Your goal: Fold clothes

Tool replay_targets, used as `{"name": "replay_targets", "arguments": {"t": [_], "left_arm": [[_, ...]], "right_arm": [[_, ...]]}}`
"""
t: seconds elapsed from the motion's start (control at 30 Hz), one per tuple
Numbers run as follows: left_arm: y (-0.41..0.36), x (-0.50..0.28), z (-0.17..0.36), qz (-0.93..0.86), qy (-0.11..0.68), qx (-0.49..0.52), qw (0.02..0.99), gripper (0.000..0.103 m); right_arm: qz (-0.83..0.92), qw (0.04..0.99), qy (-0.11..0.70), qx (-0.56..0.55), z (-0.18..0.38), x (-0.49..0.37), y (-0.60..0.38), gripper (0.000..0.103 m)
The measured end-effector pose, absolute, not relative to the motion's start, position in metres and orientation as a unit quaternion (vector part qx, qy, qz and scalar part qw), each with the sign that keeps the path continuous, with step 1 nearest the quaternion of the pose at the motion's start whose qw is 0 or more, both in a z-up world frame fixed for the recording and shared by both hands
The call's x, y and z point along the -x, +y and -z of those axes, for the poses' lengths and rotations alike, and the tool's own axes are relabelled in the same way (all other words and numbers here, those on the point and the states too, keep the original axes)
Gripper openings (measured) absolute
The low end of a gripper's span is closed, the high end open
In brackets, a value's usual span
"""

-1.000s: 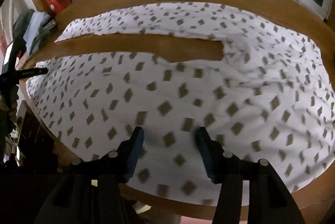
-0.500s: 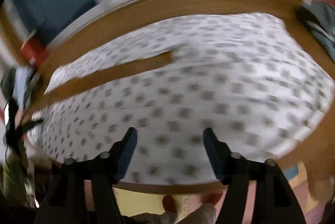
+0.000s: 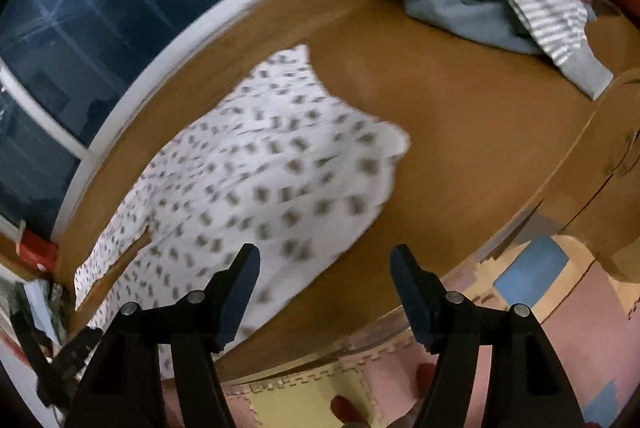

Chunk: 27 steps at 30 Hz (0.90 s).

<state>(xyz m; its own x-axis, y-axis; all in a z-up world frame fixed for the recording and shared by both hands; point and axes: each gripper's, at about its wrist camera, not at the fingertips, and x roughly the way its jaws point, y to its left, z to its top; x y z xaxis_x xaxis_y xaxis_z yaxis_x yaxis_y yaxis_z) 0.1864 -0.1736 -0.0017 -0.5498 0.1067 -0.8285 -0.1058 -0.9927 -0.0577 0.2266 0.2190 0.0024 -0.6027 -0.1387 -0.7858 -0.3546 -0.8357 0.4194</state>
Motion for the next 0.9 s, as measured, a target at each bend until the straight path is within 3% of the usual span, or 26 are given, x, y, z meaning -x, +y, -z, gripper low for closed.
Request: {"name": "replay_targets", "arguments": {"t": [0.17,0.33,0.4,0.43,0.47,0.7,0.9], "left_arm": [[-0.079,-0.181,0.011,-0.873,0.024,0.473,0.12,0.087],[-0.017,-0.179,0.018,-0.867,0.041,0.472,0.156,0.087],[0.002,-0.178,0.017,-0.864,0.046,0.471,0.17,0.087],[0.01,-0.177,0.017,-0.863,0.05,0.47,0.178,0.087],[0.02,-0.176,0.016,-0.863,0.056,0.467,0.187,0.087],[0.07,-0.162,0.014,-0.858,0.092,0.437,0.253,0.087],[0.107,-0.15,0.03,-0.851,0.13,0.422,0.283,0.086]], "right_arm": [[-0.829,0.023,0.321,0.458,0.014,-0.206,0.258,0.068],[-0.825,-0.035,0.306,0.474,0.013,-0.182,0.258,0.067],[-0.821,-0.055,0.303,0.481,0.012,-0.175,0.254,0.049],[-0.819,-0.062,0.303,0.483,0.013,-0.173,0.252,0.022],[-0.818,-0.066,0.302,0.485,0.012,-0.171,0.25,0.007],[-0.804,-0.093,0.339,0.48,-0.003,-0.17,0.255,0.007],[-0.827,-0.101,0.301,0.464,-0.017,-0.173,0.25,0.007]]}}
